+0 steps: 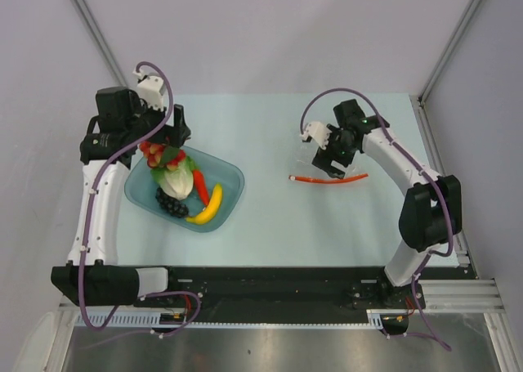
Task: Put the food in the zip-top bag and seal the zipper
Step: Open the zipper of the food storage bag at the center of the board.
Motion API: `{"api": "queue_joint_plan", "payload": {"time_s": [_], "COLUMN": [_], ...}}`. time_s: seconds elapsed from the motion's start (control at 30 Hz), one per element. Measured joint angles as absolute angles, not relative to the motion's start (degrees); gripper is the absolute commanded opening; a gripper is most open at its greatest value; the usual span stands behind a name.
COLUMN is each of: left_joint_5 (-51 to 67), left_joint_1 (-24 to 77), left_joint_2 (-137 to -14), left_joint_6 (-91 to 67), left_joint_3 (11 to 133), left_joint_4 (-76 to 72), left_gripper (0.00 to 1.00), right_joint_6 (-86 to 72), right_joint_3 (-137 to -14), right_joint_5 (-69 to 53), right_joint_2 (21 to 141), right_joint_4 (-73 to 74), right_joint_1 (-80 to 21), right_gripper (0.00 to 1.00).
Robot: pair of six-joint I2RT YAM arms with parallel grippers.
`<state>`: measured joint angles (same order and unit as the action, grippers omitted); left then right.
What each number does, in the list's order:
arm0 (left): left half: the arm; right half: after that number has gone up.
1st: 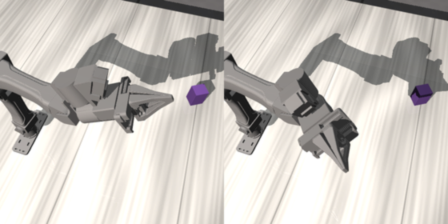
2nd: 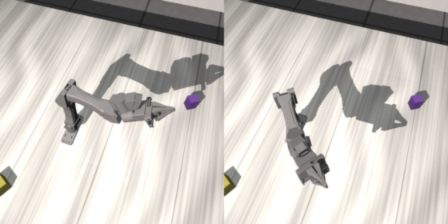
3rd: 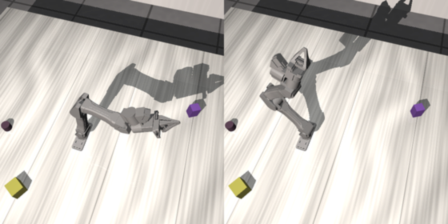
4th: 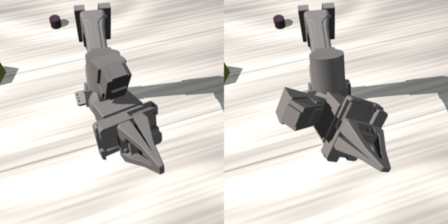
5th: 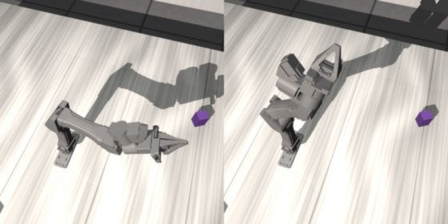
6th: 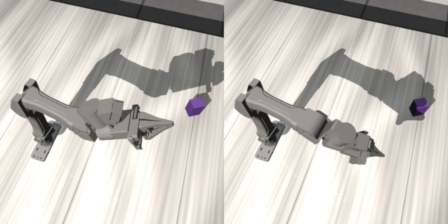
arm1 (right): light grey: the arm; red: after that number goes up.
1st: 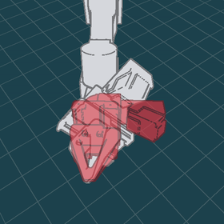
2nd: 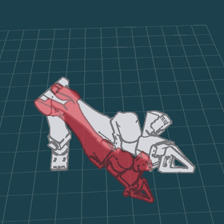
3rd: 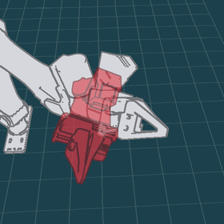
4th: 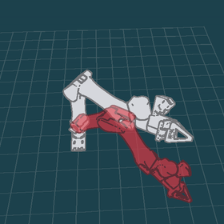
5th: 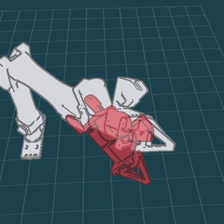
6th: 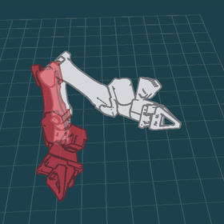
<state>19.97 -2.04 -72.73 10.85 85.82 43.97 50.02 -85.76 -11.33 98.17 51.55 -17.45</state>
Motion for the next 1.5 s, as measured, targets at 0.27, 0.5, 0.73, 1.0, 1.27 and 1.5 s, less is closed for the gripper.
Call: {"api": "queue_joint_plan", "payload": {"time_s": [0.27, 0.5, 0.73, 1.0, 1.27, 1.5], "left_joint_5": [21.82, 22.74, 22.79, 23.18, 25.65, 29.8], "left_joint_1": [-0.23, 0.93, 0.95, 0.95, 0.95, 1.87], "left_joint_2": [-72.05, -71.05, -70.67, -70.83, -72.4, -73.89], "left_joint_6": [12.14, 12.75, 13.15, 13.65, 14.06, 11.35], "left_joint_3": [83.81, 81.67, 79.64, 79.55, 79.57, 78.0], "left_joint_4": [42.89, 41.93, 40.97, 40.8, 40.77, 37.69], "left_gripper": [1.0, 1.0, 1.0, 1.0, 1.0, 1.0], "right_joint_6": [60.2, 67.48, 70.26, 71.18, 66.85, 57.1], "right_joint_3": [-82.48, -81.76, -80.79, -80.79, -82.81, -87.79], "right_joint_5": [-6.59, -4.86, -3.29, -1.54, -3.16, -9.56], "right_joint_2": [104.2, 108.62, 111.48, 114.02, 113.32, 107.5], "right_joint_4": [46.72, 46.19, 44.93, 42.94, 44.82, 50.0], "right_joint_1": [-20.23, -20.58, -20.56, -20.51, -19.97, -16.99], "right_gripper": [0.83, 0.83, 0.61, 0.0, 0.0, 0.0]}}
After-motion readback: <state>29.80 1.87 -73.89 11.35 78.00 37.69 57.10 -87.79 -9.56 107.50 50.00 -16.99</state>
